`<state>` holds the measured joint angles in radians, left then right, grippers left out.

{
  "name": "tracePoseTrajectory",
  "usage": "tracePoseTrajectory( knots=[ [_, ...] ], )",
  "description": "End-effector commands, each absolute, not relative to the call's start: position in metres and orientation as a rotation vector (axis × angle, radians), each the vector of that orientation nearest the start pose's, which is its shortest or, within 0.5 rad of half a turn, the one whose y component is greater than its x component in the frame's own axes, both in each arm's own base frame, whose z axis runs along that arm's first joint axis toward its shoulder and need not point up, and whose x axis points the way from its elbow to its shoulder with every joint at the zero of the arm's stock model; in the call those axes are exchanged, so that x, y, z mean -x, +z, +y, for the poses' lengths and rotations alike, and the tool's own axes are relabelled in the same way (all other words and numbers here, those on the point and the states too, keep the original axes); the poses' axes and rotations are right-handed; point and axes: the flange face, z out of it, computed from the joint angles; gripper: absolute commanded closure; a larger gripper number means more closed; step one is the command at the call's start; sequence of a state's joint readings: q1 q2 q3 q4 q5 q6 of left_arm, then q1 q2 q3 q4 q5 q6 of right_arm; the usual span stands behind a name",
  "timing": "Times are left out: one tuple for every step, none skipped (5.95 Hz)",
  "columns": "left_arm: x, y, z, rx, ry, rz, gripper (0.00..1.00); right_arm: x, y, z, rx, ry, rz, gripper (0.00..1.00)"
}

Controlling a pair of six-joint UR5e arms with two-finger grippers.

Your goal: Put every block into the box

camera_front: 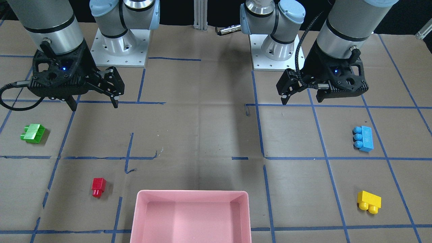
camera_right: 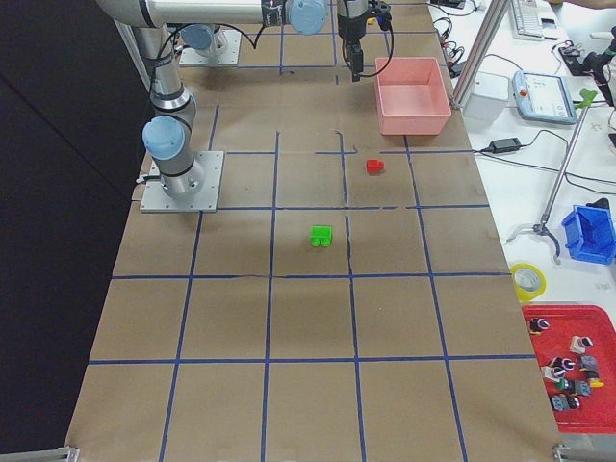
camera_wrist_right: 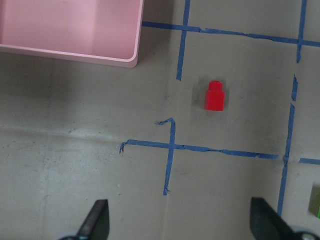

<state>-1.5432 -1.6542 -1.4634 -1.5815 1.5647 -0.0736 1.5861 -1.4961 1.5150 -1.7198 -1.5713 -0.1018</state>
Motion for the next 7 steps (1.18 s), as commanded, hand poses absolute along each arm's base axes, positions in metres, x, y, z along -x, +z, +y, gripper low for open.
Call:
tracePoseTrajectory(
  knots=[
    [0.119, 0.498, -0.531, 0.159, -0.022, 3.139, 0.00, -0.145, 0.492, -0.529, 0.192, -0.183, 3.137, 0.00],
    [0.119, 0.497, -0.532, 0.159, -0.019, 3.138, 0.00, -0.145, 0.497, -0.527, 0.193, -0.207, 3.128, 0.00],
    [0.119, 0.497, -0.531, 0.159, -0.022, 3.138, 0.00, -0.145, 0.495, -0.526, 0.195, -0.202, 3.130, 0.00],
    [0.119, 0.499, -0.527, 0.159, -0.029, 3.139, 0.00, -0.144, 0.489, -0.523, 0.195, -0.171, 3.137, 0.00],
    [0.118, 0.501, -0.527, 0.164, -0.038, 3.148, 0.00, -0.145, 0.486, -0.522, 0.202, -0.185, 3.133, 0.00],
    [0.117, 0.499, -0.525, 0.159, -0.031, 3.142, 0.00, -0.145, 0.483, -0.520, 0.205, -0.171, 3.133, 0.00],
    [0.104, 0.501, -0.524, 0.045, -0.036, 3.134, 0.00, -0.143, 0.477, -0.522, 0.212, -0.152, 3.146, 0.00]
  ],
)
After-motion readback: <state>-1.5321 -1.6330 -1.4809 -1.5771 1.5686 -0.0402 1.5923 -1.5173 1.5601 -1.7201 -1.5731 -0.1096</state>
